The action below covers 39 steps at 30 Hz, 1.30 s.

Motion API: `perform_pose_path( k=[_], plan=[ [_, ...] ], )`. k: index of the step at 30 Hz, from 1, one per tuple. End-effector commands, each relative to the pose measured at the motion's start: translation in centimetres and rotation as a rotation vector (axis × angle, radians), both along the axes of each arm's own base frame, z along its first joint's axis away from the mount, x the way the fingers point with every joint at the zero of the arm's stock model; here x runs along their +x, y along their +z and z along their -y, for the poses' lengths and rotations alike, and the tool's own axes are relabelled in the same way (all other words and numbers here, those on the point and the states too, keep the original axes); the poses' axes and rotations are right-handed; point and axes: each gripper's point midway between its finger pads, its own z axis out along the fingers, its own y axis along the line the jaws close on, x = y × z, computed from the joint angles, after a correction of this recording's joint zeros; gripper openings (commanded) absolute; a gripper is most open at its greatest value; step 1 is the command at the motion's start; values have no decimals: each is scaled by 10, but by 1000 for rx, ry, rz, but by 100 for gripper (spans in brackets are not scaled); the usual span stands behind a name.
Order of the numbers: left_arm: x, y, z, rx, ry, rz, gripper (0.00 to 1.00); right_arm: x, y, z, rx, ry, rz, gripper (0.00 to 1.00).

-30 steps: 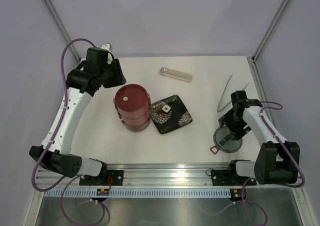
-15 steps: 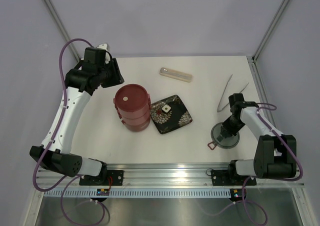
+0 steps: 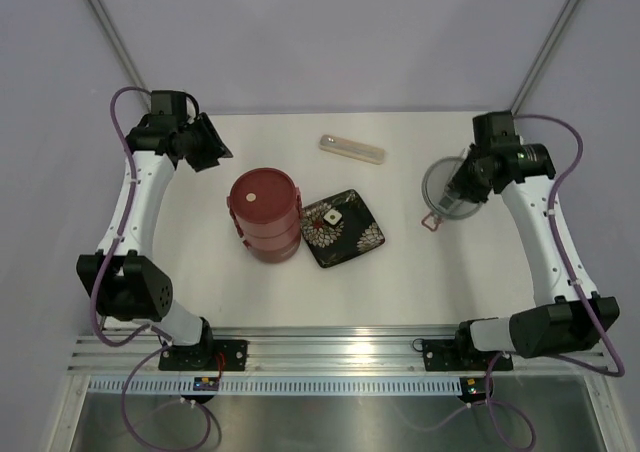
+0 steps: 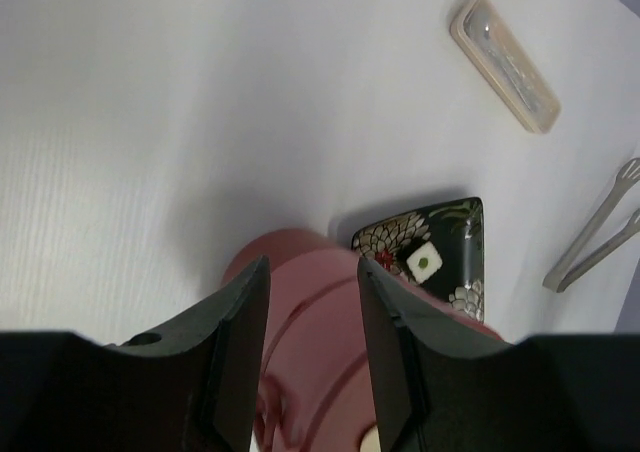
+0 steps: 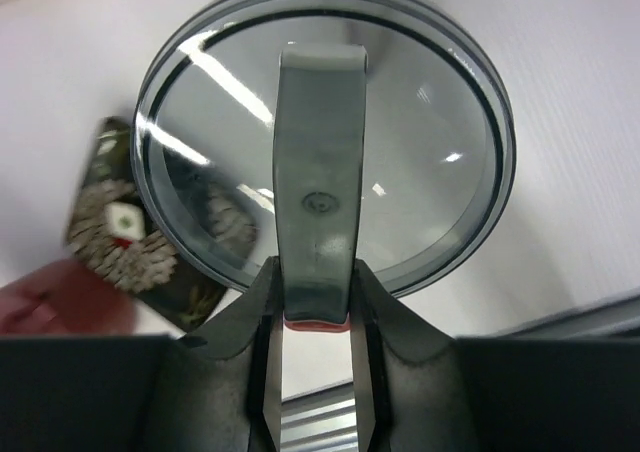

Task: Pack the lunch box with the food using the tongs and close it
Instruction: Pick up the box lid from the center of the board, then close the box lid on the packing box.

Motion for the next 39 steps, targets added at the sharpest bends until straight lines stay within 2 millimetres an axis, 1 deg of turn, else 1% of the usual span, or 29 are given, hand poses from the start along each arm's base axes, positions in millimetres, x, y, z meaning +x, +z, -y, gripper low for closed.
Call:
perform_pose_path(
  k=[1,2,3,4,5,6,7,8,9,10,11,12,13,14,15,16,17,18,19,20,22,27,30,31,34,35,37,38,39],
  plan=[
    [39,-1,14,-97,-28,38,44,29,62,-43,-31,236,97,0],
    [50,-17,15,-107,-27,-1,44,36,57,-73,-27,334,46,0],
    [56,-18,21,-132,-52,-5,43,49,92,-91,-14,387,139,0],
    [64,-12,25,-152,-70,11,43,55,100,-106,-11,438,151,0],
    [69,-16,28,-167,-79,4,43,66,95,-126,14,489,126,0],
    [74,-25,35,-197,-104,-16,43,69,130,-153,39,559,232,0],
    [78,-26,38,-211,-118,-7,43,82,120,-172,35,607,209,0],
    [80,-29,41,-214,-126,-9,43,79,125,-188,61,658,204,0],
    [80,-31,43,-218,-140,-9,43,76,164,-209,94,715,326,0],
    [79,-35,45,-212,-157,-11,43,76,166,-223,108,753,338,0],
    [77,-37,49,-224,-178,-17,43,76,166,-247,148,810,350,0],
    [75,-39,51,-231,-190,-23,43,79,163,-253,160,821,351,0],
    [71,-44,53,-244,-204,-35,42,71,164,-267,175,863,361,0],
    [68,-46,57,-255,-219,-38,42,73,171,-281,196,891,411,0],
    [64,-47,62,-276,-239,-44,42,72,152,-290,189,911,365,0],
    [62,-45,64,-281,-247,-30,42,66,153,-299,194,944,380,0],
    [56,-53,65,-289,-246,-51,42,65,157,-304,202,959,402,0],
    [54,-55,64,-289,-242,-54,41,64,159,-307,202,970,412,0],
    [52,-52,64,-287,-240,-42,41,63,157,-312,195,992,413,0],
    [49,-55,62,-280,-230,-49,41,61,162,-313,194,1003,425,0],
    [47,-52,59,-264,-222,-41,41,60,159,-315,188,1015,421,0],
    [46,-30,48,-195,-193,12,42,54,156,-317,200,1033,406,0],
    [45,-22,43,-176,-176,20,42,47,156,-323,216,1075,399,0],
    [47,-16,42,-172,-170,33,42,45,150,-325,212,1086,379,0],
    [47,1,37,-142,-149,79,42,38,150,-331,204,1117,379,0],
    [48,4,33,-126,-133,87,42,39,149,-332,202,1119,380,0],
    [46,14,31,-110,-129,107,43,37,150,-334,203,1136,388,0],
    [46,23,28,-100,-120,126,43,36,151,-335,204,1145,389,0],
    [45,25,28,-95,-118,128,43,34,150,-337,203,1162,392,0]
  ],
)
